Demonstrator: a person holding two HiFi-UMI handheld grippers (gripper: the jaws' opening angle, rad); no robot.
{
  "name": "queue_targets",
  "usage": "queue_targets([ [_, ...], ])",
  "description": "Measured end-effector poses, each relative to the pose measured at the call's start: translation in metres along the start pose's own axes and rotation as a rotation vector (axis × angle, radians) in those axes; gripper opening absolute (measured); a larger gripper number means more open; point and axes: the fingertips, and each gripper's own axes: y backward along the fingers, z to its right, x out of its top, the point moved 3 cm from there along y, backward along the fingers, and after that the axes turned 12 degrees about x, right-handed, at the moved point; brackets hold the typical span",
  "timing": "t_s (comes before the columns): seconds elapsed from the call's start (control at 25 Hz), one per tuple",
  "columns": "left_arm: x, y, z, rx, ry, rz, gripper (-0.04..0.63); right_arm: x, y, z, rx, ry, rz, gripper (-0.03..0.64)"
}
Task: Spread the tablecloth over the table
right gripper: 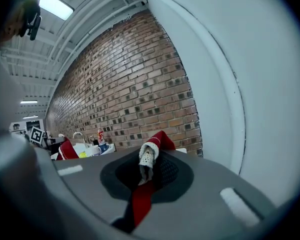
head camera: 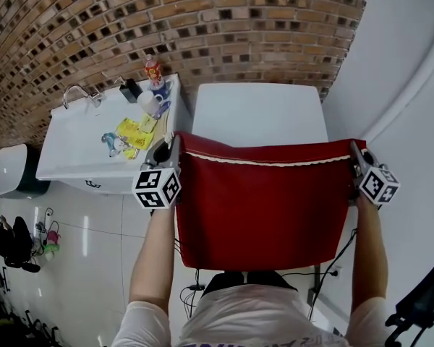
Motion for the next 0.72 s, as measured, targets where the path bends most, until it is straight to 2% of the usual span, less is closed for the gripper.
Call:
queue_targets([
  [0.36,-0.031,-0.061,0.0,0.005,-0.037,-0.052,0.021,-0.031,-0.042,0.039,-0.037,-0.045,-0.06,0.015],
  [0.72,-0.051,-0.103,-0.013,0.056,-0.022,-0.083,0.021,-0.039,-0.091,0.057,-0.028,-0.044,-0.125,0.015],
])
